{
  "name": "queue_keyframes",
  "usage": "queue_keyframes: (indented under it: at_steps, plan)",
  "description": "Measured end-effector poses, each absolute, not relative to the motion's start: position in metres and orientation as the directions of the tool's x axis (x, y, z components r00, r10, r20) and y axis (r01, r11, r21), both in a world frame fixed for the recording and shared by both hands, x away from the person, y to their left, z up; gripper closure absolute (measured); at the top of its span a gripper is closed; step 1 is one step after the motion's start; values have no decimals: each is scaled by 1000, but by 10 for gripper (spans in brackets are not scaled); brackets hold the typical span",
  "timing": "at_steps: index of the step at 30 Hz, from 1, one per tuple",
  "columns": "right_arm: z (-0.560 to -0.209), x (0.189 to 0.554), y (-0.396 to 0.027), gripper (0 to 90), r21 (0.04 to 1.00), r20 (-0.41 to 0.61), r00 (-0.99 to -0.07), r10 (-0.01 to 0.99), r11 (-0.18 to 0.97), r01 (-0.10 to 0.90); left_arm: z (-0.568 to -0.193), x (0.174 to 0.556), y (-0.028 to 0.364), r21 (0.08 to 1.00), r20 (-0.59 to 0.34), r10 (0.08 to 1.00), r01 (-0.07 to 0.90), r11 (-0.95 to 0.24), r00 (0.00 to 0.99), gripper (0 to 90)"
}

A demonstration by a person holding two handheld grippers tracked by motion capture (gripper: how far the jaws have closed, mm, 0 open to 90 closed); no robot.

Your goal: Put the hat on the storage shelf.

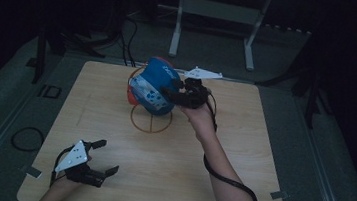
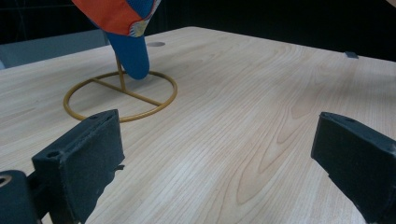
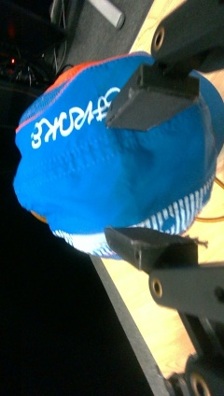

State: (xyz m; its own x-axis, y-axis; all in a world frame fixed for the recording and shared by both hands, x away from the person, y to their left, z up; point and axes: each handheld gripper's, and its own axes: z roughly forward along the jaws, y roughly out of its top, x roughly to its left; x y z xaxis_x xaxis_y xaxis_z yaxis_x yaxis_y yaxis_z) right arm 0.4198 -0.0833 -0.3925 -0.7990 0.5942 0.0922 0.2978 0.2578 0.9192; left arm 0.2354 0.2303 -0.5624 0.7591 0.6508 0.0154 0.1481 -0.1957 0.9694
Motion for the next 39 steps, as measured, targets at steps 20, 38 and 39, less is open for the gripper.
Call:
queue_keyframes:
  at_steps: [20, 38, 39]
  plan:
    - [-428, 396, -102, 139, 918, 55, -828, 558, 298, 261, -565, 234, 229, 969, 8, 646, 154, -193, 763, 27]
    - [-491, 378, -129, 142, 899, 66, -834, 547, 330, 288, -567, 235, 228, 968, 11, 650, 155, -197, 760, 26]
    - [-491, 378, -129, 142, 899, 66, -834, 547, 330, 288, -567, 235, 228, 968, 10, 650, 155, -195, 760, 26]
